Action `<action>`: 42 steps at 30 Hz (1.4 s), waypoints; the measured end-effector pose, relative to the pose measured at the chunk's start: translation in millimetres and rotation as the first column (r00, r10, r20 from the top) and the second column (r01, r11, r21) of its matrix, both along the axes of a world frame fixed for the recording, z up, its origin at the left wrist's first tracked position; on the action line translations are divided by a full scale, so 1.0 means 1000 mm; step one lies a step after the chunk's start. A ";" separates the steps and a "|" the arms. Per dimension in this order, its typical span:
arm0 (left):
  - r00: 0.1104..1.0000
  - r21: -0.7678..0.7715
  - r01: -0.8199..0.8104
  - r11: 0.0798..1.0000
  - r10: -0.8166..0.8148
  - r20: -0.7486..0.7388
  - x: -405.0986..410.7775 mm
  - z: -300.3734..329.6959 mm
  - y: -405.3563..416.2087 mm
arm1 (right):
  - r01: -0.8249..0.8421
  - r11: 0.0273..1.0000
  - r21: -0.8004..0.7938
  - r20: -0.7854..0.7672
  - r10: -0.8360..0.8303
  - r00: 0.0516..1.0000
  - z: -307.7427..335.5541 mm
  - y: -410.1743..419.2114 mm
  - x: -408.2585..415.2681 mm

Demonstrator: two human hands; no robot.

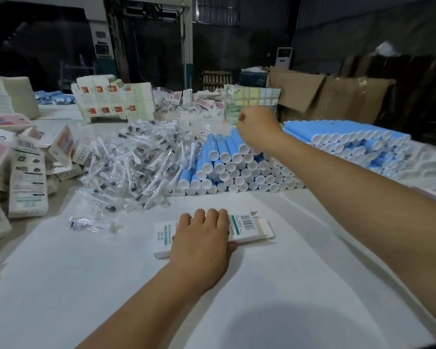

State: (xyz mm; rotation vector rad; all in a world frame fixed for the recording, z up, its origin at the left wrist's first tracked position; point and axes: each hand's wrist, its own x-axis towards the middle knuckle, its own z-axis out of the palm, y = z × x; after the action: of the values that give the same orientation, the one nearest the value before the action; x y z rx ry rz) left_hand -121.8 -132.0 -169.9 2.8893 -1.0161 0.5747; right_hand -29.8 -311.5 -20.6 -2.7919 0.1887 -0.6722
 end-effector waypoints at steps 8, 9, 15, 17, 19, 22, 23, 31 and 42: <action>0.999 -0.040 0.023 0.999 -0.024 -0.024 0.003 -0.002 0.001 | 0.108 0.887 -0.449 -0.305 -0.266 0.915 -0.012 0.025 0.063; 0.999 -0.046 0.024 0.999 -0.025 -0.022 0.004 -0.002 0.001 | 0.107 0.885 -0.452 -0.328 -0.277 0.903 -0.011 0.025 0.066; 0.999 -0.050 0.018 0.999 -0.020 -0.027 0.003 -0.002 0.000 | 0.101 0.954 -0.282 -0.305 -0.189 0.933 0.002 0.025 0.060; 1.000 -0.056 0.012 0.998 -0.013 -0.025 0.003 -0.002 0.000 | 0.084 0.995 -0.057 -0.185 -0.093 0.978 0.007 0.020 0.042; 1.000 -0.058 0.004 0.998 -0.006 -0.019 0.003 -0.001 0.000 | 0.038 0.975 0.217 -0.049 -0.028 0.998 0.011 0.012 0.012; 1.000 -0.074 -0.030 0.997 0.030 -0.010 0.002 0.001 0.000 | -0.092 0.791 0.605 0.136 0.012 0.991 0.001 -0.013 -0.045; 0.999 -0.096 -0.048 0.994 0.047 -0.007 0.002 0.002 0.000 | -0.143 0.693 0.707 0.187 0.011 0.982 -0.010 -0.023 -0.063; 0.992 -0.133 -0.125 0.983 0.124 -0.017 0.001 0.006 -0.001 | -0.176 0.217 0.960 0.235 -0.280 0.931 -0.120 -0.040 -0.127; 0.993 -0.152 -0.120 0.981 0.122 0.001 -0.001 0.006 0.001 | -0.121 0.249 0.961 0.164 -0.163 0.973 -0.150 -0.008 -0.126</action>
State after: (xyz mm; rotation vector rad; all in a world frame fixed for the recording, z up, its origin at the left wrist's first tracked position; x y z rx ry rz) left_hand -122.6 -130.9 -163.6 2.8297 -0.7643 0.6442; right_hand -156.1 -319.7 -170.6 -1.4358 0.4251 -0.5676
